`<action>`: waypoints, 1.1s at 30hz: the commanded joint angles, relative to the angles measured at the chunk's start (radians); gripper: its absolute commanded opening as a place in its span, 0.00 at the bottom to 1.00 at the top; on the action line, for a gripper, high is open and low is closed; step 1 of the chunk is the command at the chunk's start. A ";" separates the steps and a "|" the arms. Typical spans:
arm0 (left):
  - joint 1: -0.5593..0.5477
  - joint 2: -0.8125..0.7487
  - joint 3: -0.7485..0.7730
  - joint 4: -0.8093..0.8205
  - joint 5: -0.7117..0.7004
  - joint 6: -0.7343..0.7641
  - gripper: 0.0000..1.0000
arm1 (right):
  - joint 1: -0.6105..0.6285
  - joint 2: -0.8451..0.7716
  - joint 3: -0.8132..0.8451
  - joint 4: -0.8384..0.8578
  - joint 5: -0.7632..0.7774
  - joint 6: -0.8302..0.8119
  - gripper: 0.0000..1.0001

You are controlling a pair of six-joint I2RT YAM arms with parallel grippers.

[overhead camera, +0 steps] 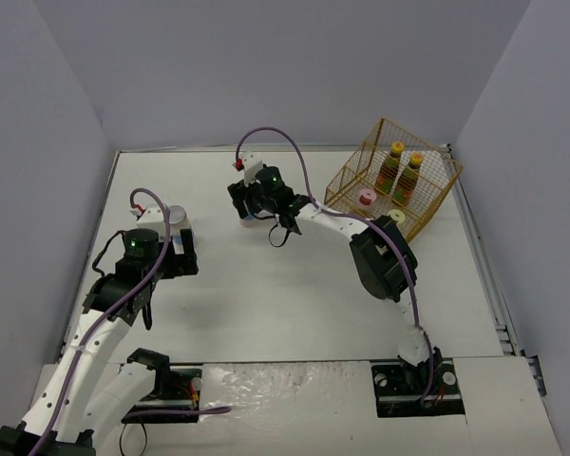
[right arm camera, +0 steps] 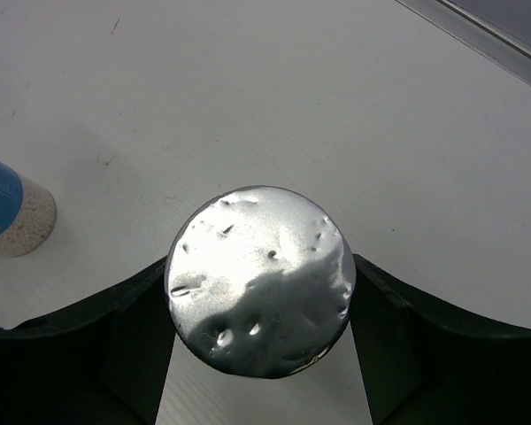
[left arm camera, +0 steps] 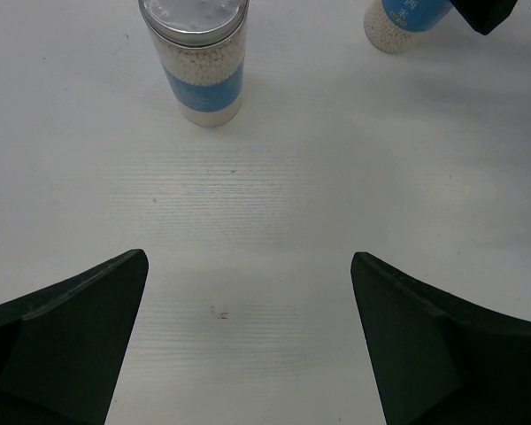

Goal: Organize the condiment bottles

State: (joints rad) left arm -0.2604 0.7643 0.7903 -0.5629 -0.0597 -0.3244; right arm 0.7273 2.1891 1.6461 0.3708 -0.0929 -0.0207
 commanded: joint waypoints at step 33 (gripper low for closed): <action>0.015 -0.011 0.023 0.055 0.020 -0.013 0.97 | -0.369 -0.707 -0.243 -0.095 0.564 0.107 0.13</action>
State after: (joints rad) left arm -0.2527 0.7609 0.7887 -0.5602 -0.0479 -0.3267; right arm 0.3952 1.5014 1.3911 0.1805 0.4013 0.0190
